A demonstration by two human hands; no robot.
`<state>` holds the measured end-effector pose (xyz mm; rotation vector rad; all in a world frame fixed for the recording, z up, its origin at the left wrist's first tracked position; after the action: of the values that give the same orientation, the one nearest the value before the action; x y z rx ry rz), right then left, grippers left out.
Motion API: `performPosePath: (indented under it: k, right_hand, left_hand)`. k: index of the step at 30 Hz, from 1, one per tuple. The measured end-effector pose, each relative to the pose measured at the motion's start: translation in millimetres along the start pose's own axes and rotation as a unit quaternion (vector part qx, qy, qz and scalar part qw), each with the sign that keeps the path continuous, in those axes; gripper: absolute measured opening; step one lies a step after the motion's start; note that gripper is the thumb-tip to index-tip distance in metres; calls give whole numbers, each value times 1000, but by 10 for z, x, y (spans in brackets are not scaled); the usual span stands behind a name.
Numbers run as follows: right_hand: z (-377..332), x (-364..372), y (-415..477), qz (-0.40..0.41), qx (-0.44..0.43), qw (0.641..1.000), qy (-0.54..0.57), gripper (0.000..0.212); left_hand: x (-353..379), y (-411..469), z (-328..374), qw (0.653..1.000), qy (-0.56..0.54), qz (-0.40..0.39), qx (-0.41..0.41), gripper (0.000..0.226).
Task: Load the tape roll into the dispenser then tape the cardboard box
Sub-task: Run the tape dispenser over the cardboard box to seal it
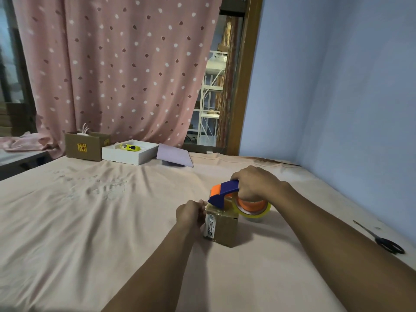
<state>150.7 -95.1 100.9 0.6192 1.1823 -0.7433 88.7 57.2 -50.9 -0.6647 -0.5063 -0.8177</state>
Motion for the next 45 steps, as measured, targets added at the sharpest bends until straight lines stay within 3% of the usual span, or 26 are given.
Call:
performPosePath:
  k: [3,7,11,13,16,23,27,29,33,38,45]
  right_hand:
    - [9,14,5,-1,0,1000,6,71]
    - [24,31,4,7,-2,1000,8,70]
    - [51,62,-4,5,2,1000,10,73]
    - [65,74,-5,3,4,1000,11,72]
    - [75,81,-3,4,6,1000,7,71]
    - [21,53,-1,7,1,1000,-1,70]
    - [56,80,-6,5,6,1000,1,70]
    - [72,88,-11,3,8,1000,6,70]
    - [55,74,-33,6,5,1000,5,69]
    - [49,77,-26,9,4,1000,6,69]
    - [-3,57,4,13,-3,1000,-1,69]
  left_hand:
    - [-13,21,-47,1000,-21,-1,-14,20]
    - [-41,64,4,997,42,-43,-49,7]
    - [-114,135,4,985,142,-75,-69,26]
    - [-87,79,8,981,159,-89,-66,26]
    - [-43,88,-14,980,178,-68,-51,32]
    - [-7,180,-147,992,109,-10,-70,50]
    - [71,32,-32,993,113,9,32,27]
    - [133,-74,-17,989,125,-16,77,31]
    - [230,-259,-135,982,178,-64,28,31]
    - [246,-234,-134,982,150,-107,-37,26]
    - [183,-189,-145,981,164,-101,-26,22]
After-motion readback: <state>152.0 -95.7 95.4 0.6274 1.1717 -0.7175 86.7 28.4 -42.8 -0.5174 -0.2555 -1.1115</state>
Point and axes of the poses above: each hand's wrist, its own y-axis towards the middle knuckle, its own x-axis out of the palm, z = x × y, the point moved 5 cm from there along y, towards the middle knuckle, and after that the axes turned 11 degrees about -y, right-handed, at the moved point
